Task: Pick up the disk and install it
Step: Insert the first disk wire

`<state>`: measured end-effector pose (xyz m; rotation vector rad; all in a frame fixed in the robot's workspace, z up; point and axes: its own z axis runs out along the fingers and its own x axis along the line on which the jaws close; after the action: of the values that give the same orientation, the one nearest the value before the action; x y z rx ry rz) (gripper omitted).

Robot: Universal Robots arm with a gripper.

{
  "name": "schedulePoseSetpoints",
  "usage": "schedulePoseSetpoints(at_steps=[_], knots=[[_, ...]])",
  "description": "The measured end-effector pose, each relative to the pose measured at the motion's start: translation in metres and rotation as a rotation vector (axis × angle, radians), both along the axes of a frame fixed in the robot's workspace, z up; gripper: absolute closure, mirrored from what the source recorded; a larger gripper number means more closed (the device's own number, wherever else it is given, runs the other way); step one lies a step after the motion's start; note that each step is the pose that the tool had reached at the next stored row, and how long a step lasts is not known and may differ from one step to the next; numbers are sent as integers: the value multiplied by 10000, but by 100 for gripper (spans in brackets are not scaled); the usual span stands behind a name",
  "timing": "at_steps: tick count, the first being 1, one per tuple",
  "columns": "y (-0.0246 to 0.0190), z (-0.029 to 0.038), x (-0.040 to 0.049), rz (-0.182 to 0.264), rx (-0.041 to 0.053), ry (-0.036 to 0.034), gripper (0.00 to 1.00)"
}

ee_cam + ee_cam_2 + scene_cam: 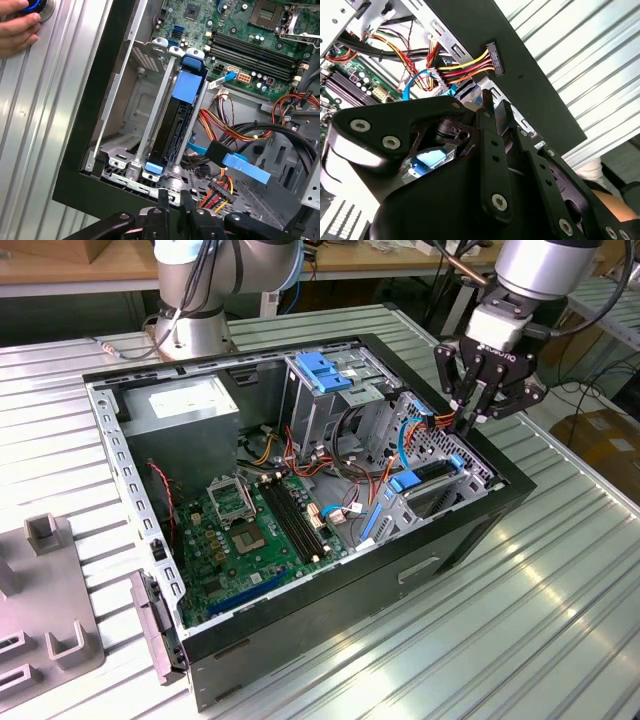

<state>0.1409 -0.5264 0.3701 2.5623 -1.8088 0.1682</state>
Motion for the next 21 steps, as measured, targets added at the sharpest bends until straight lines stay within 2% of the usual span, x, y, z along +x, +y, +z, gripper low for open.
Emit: schedulePoseSetpoints(at_steps=[4,5,7,8,9,14,15,17,18,21], knots=[[0,0,0,370,-14,-77,76],[1,1,0,417,-38,-77,76],[7,1,0,619,-167,-76,76],[12,2,1,690,-193,-75,76],[23,2,2,726,-210,-75,69],[44,1,16,898,-237,-76,69],[45,3,16,1001,-240,-130,69],[47,2,16,1144,-248,-361,69],[47,2,16,1230,-248,-396,69],[47,2,16,2119,-233,-435,69]])
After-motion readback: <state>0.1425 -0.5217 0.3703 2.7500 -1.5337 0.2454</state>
